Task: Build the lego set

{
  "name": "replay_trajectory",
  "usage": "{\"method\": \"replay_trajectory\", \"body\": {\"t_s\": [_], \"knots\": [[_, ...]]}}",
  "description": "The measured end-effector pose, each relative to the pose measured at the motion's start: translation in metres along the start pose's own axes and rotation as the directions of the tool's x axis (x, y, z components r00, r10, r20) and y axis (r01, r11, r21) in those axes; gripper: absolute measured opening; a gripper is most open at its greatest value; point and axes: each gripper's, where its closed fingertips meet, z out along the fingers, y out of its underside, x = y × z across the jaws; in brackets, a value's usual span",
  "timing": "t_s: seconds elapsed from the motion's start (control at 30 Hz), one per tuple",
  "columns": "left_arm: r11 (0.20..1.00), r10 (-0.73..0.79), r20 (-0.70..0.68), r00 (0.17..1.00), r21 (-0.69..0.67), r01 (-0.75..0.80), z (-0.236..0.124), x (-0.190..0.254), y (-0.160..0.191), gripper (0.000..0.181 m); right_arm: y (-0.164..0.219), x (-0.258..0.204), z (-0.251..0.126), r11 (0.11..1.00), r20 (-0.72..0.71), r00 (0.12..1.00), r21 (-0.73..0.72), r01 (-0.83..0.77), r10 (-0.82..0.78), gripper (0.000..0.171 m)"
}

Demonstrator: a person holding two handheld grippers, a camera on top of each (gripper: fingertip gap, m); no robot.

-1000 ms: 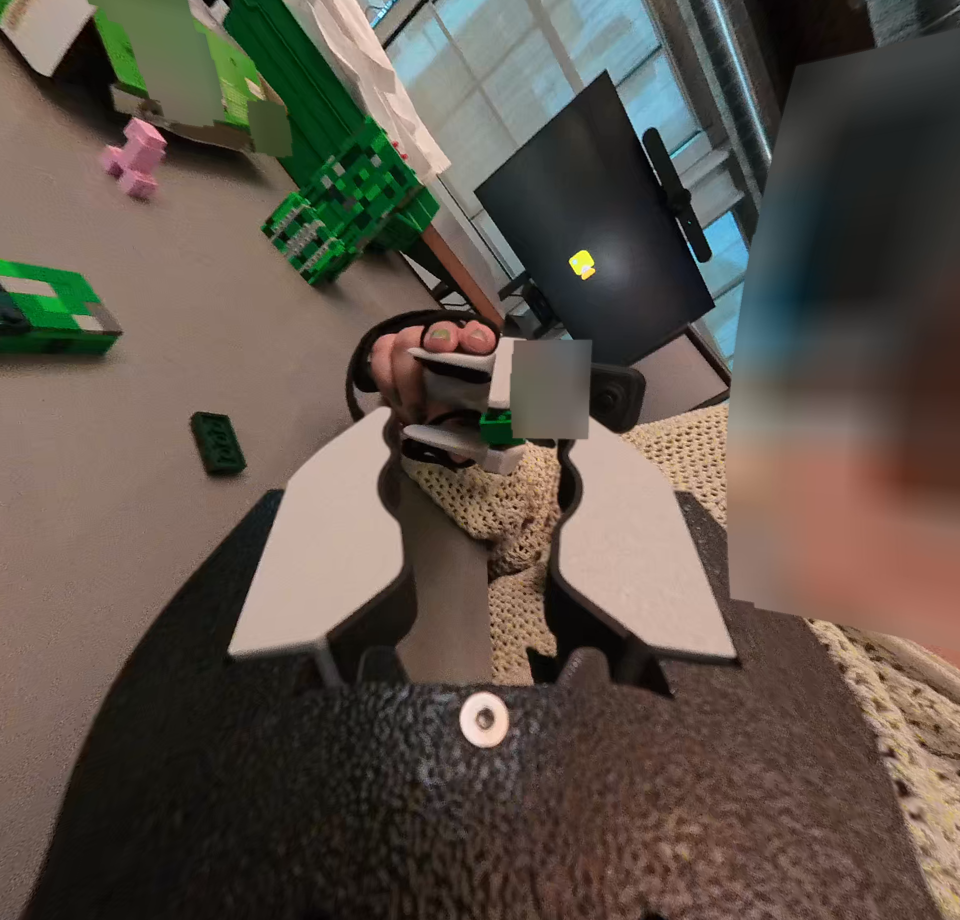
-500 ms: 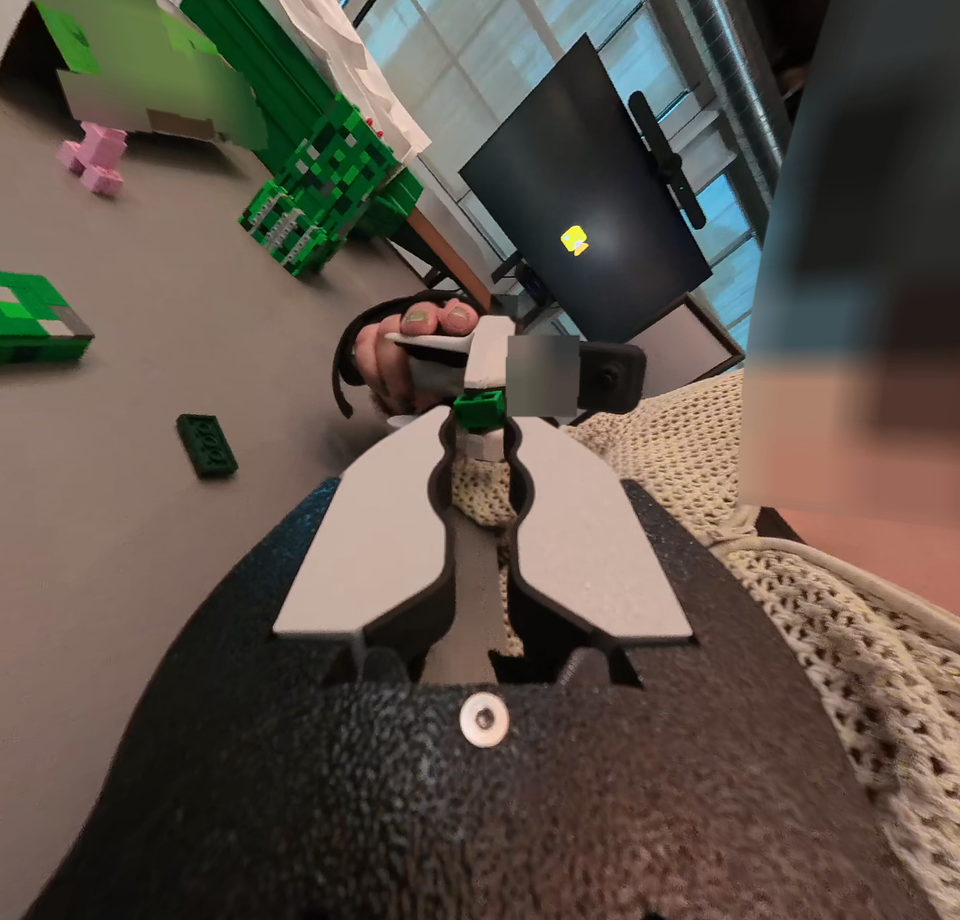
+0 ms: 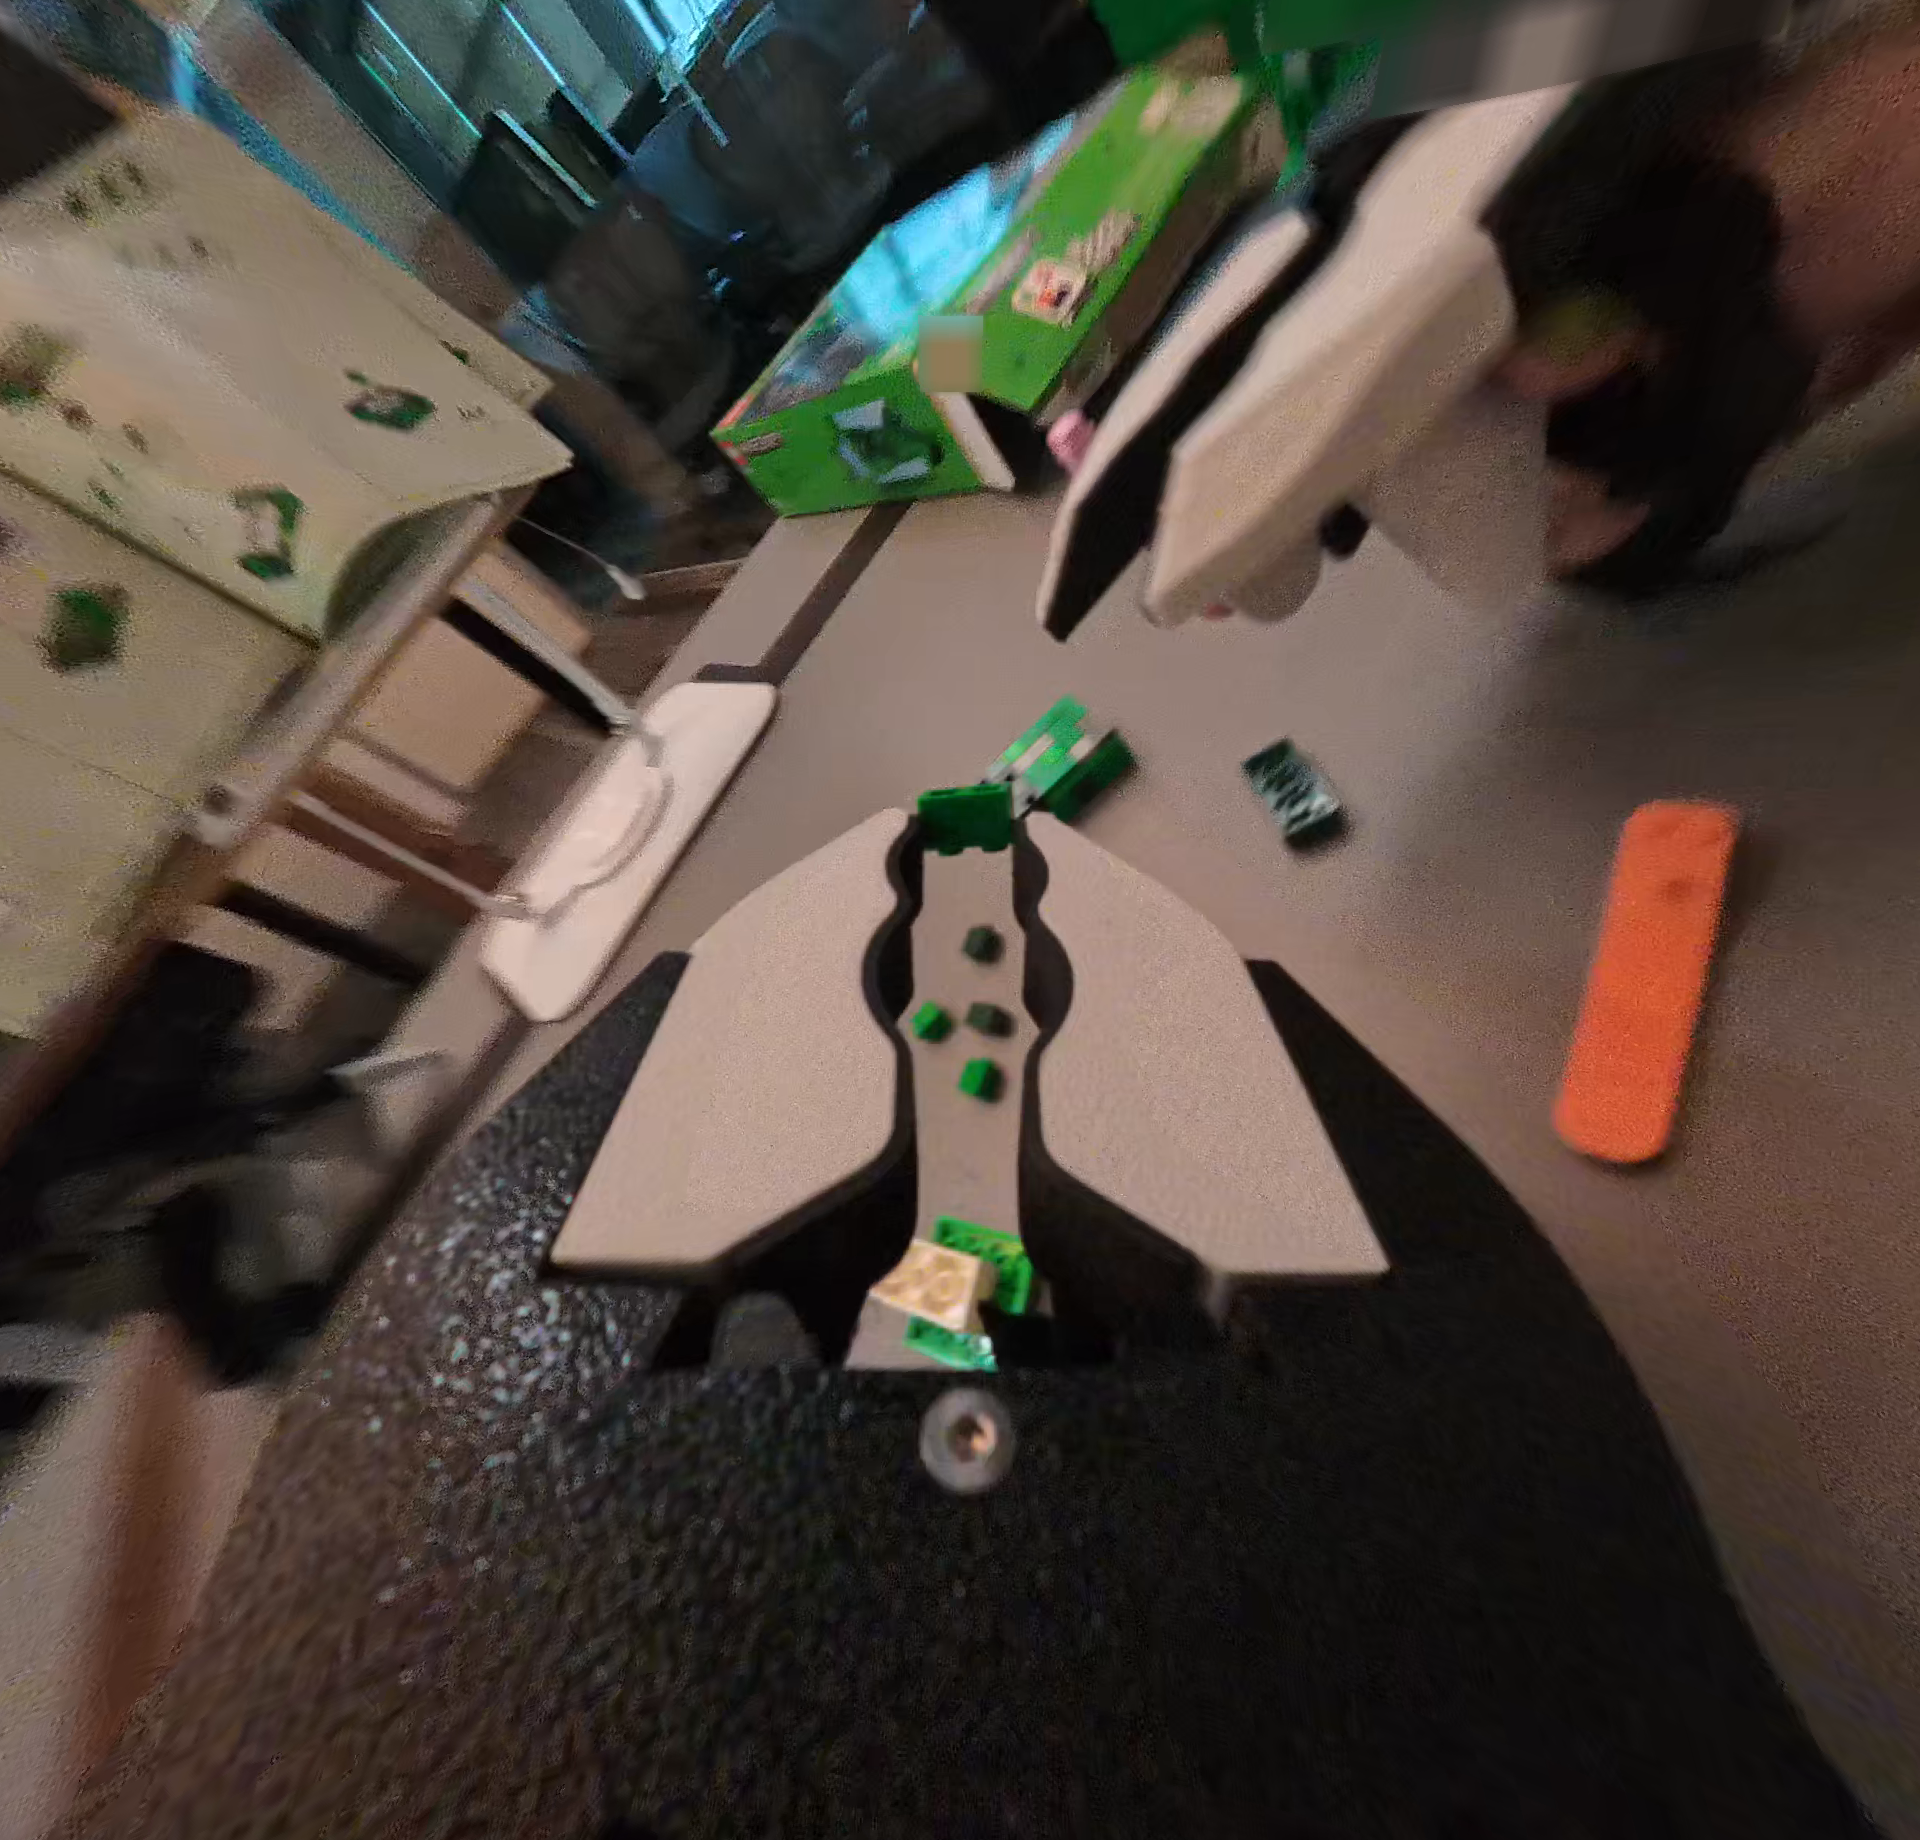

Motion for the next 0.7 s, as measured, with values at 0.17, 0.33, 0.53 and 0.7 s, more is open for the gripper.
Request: {"method": "replay_trajectory", "body": {"t_s": [0.17,0.33,0.53,0.7], "knots": [[0.950,0.308,0.073,0.948,-0.072,-0.303,0.011,0.015,0.005,0.017,0.018,0.009,0.005,0.989,-0.038,0.992,-0.088,-0.120,0.117,0.025],[0.926,0.377,0.093,0.921,-0.053,-0.374,0.015,0.023,-0.003,0.017,0.029,0.013,0.008,0.983,-0.082,0.992,-0.146,-0.111,0.100,0.018],[0.912,0.409,0.078,0.909,-0.047,-0.407,0.017,0.027,-0.004,0.017,0.029,0.015,0.007,0.984,-0.081,0.992,-0.138,-0.112,0.101,0.017],[0.981,0.167,-0.013,0.986,0.101,-0.165,0.008,0.025,-0.015,0.017,0.012,0.014,-0.005,0.997,-0.029,0.999,-0.071,-0.020,0.018,0.020]]}}
